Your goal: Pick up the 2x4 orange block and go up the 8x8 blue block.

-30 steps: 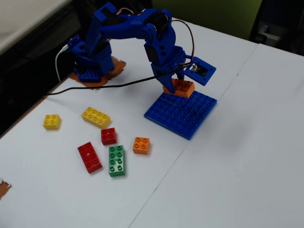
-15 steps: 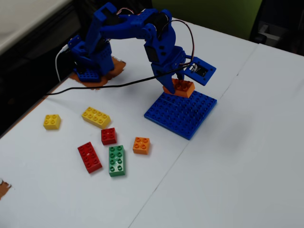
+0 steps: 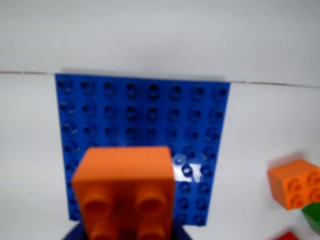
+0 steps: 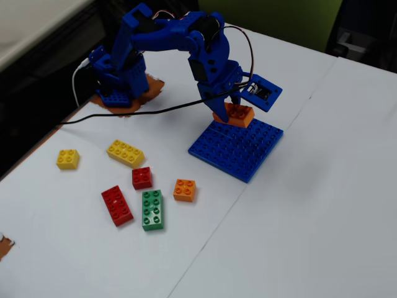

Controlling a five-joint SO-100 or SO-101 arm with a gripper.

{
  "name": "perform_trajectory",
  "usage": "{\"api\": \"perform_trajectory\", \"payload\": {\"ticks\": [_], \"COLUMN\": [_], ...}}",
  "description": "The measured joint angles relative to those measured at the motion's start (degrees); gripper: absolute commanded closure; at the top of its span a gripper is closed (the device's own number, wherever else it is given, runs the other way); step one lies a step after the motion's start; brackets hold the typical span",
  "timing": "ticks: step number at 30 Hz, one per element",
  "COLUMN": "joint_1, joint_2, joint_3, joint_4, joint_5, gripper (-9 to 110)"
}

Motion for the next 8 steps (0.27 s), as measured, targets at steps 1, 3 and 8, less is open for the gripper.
{"api": "perform_trajectory", "payload": {"ticks": [1,3,8], "joint_1": [0.0,0.0,0.0], "joint_2": [0.0,0.0,0.0], "joint_3": [0.0,0.0,0.0], "joint_4": [0.0,0.09,0.18], "joint_5": [0.0,0.0,0.0], "gripper": [101,101,101]}}
